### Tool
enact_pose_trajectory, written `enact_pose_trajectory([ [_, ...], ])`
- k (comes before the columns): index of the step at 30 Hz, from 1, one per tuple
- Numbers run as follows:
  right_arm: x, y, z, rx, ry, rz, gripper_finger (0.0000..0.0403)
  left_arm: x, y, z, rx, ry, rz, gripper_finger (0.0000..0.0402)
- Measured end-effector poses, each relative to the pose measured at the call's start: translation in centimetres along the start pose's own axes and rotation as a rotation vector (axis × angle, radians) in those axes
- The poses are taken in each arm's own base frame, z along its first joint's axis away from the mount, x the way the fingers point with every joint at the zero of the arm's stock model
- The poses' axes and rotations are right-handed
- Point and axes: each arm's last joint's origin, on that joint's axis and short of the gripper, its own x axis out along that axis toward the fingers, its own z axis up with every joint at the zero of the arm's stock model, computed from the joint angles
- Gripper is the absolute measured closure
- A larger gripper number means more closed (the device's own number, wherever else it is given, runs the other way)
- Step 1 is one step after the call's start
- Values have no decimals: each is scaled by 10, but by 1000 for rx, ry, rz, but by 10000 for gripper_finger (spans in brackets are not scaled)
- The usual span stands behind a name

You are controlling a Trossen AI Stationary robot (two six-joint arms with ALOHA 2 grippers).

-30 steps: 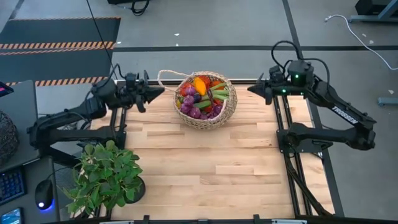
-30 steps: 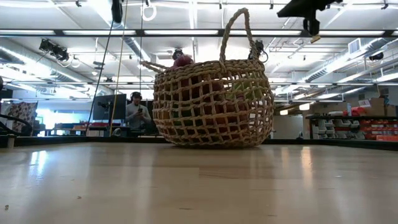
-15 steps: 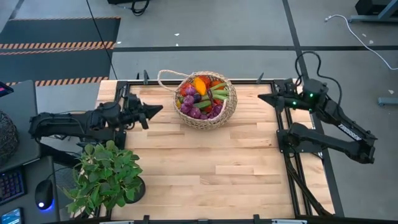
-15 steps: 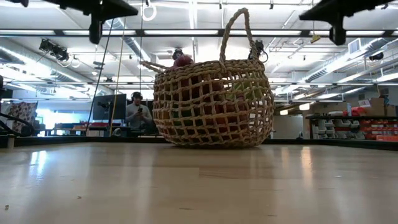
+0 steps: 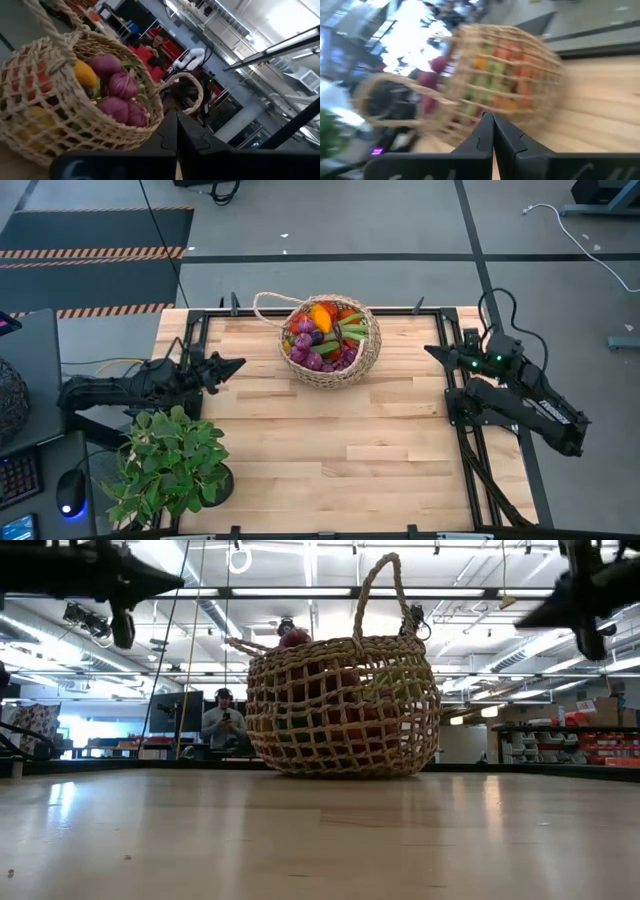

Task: Build produce basket
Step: Return to Home Position

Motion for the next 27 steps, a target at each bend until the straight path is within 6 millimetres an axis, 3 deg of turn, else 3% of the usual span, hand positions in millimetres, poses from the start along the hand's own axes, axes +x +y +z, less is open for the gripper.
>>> enact_pose_trajectory([
  [8, 0, -23, -20, -48, 46, -168, 394, -12, 25, -22, 10, -1, -47, 401],
  [13, 13, -32, -30, 16, 104, -112, 395, -18, 35, -31, 4, -13, -62, 402],
  [19, 33, -39, -37, 90, 36, -15, 396, -17, 36, -33, 19, 18, -55, 401],
  [23, 48, -50, -52, 133, 37, 35, 398, -17, 36, -34, 19, 26, -53, 402],
  [27, 53, -46, -58, 117, 39, 63, 399, -17, 37, -34, 18, 29, -50, 400],
])
